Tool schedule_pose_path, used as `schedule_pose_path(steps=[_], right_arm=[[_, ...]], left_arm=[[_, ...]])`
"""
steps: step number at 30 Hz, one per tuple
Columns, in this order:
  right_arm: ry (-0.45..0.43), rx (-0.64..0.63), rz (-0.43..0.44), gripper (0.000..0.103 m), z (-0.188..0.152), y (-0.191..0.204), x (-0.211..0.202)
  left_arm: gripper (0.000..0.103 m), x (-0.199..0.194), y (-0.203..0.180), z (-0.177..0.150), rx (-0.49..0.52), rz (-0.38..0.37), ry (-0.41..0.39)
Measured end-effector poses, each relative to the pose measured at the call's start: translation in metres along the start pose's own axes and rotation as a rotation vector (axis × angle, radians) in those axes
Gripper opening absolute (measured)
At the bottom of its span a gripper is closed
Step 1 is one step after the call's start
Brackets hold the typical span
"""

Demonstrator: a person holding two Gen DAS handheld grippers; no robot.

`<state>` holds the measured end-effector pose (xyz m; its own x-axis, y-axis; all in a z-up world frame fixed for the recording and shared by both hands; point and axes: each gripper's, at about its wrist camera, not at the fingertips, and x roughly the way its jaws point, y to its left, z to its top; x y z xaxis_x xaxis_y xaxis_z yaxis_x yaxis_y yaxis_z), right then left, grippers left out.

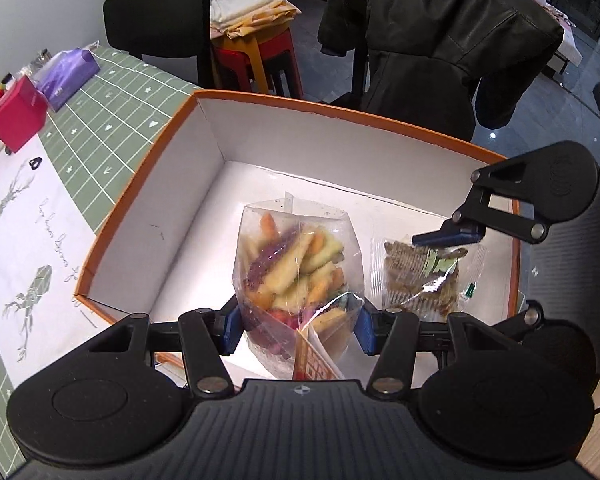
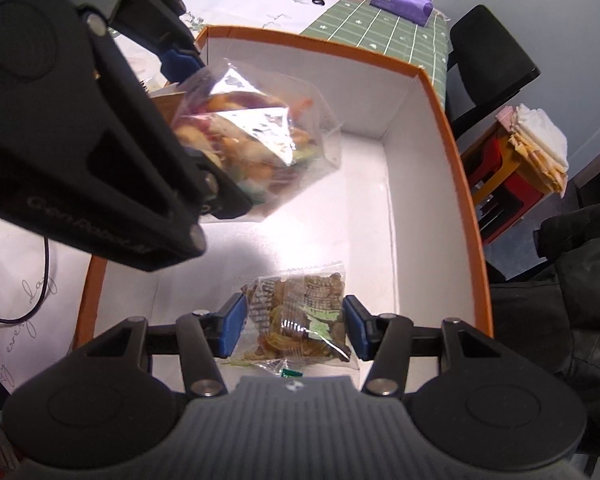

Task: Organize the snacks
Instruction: 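Carry both bags over the orange box and open both tools to drop them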

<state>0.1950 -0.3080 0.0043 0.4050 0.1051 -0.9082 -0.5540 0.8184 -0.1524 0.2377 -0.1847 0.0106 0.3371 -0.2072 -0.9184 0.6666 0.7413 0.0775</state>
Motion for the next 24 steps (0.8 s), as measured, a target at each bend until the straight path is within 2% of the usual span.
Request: schedule_pose_path(steps=[10,15,16,18,20,24], right_arm=[[0.036,0.016,0.048,0.052,0.004,-0.001,0.015],[0.032,0.020,0.057,0.053,0.007,-0.002,0.015],[0.029,0.021,0.058,0.055,0.007,-0.002,0.014],[0.022,0.023,0.057,0.059,0.010,-0.004,0.013],[0.017,0.020,0.054,0.060,0.009,-0.003,0.010],[0.003,0.015,0.040,0.065,0.008,0.000,0.000]], left_arm=[[0.061,0.021,0.000,0.001,-0.024,-0.013,0.072],[0.065,0.019,-0.001,-0.001,-0.032,-0.020,0.093],[0.068,0.019,-0.001,-0.001,-0.034,-0.019,0.094],[0.069,0.015,-0.001,-0.002,-0.039,-0.031,0.088],[0.075,0.010,-0.001,-0.001,-0.049,-0.042,0.078],[0.075,-0.003,-0.002,-0.003,-0.058,-0.038,0.055]])
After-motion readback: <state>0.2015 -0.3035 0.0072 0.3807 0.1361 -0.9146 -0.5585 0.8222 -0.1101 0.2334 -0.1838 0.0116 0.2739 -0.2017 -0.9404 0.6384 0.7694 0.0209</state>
